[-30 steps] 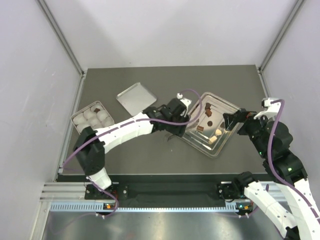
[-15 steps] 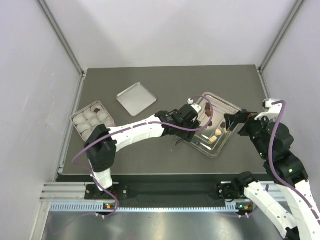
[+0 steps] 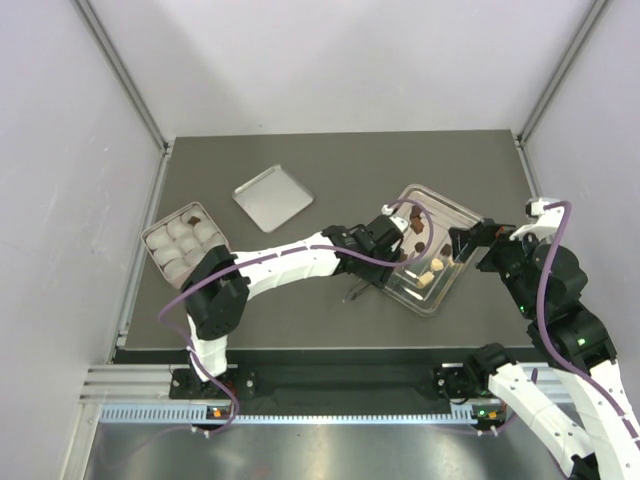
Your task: Pack the chocolate
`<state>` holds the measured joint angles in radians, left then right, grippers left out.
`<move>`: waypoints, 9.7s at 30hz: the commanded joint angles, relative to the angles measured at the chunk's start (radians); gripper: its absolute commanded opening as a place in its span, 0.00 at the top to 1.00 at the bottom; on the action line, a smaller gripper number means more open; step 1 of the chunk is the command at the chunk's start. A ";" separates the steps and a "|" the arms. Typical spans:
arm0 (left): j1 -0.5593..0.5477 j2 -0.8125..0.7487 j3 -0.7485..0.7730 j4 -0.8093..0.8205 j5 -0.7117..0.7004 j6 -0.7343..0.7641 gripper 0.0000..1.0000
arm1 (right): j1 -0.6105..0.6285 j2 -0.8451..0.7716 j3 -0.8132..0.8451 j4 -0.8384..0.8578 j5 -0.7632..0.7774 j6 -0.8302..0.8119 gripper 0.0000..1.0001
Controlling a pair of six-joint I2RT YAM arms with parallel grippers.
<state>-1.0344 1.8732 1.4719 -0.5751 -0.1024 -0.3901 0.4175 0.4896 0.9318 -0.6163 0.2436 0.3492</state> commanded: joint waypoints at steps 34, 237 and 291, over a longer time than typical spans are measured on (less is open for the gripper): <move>0.236 -0.213 0.188 -0.315 -0.289 -0.001 0.61 | 0.015 -0.042 0.006 0.009 -0.015 0.020 0.00; 0.873 -0.715 -0.300 -0.396 -0.152 -0.116 0.64 | 0.015 -0.008 -0.036 0.067 -0.029 -0.023 0.00; 0.780 -0.712 -0.193 -0.252 0.185 -0.016 0.55 | 0.015 0.010 0.021 0.046 -0.055 0.007 0.00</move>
<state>-0.2092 1.1748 1.2304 -0.9085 0.0097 -0.4274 0.4183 0.4839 0.8928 -0.5926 0.2001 0.3443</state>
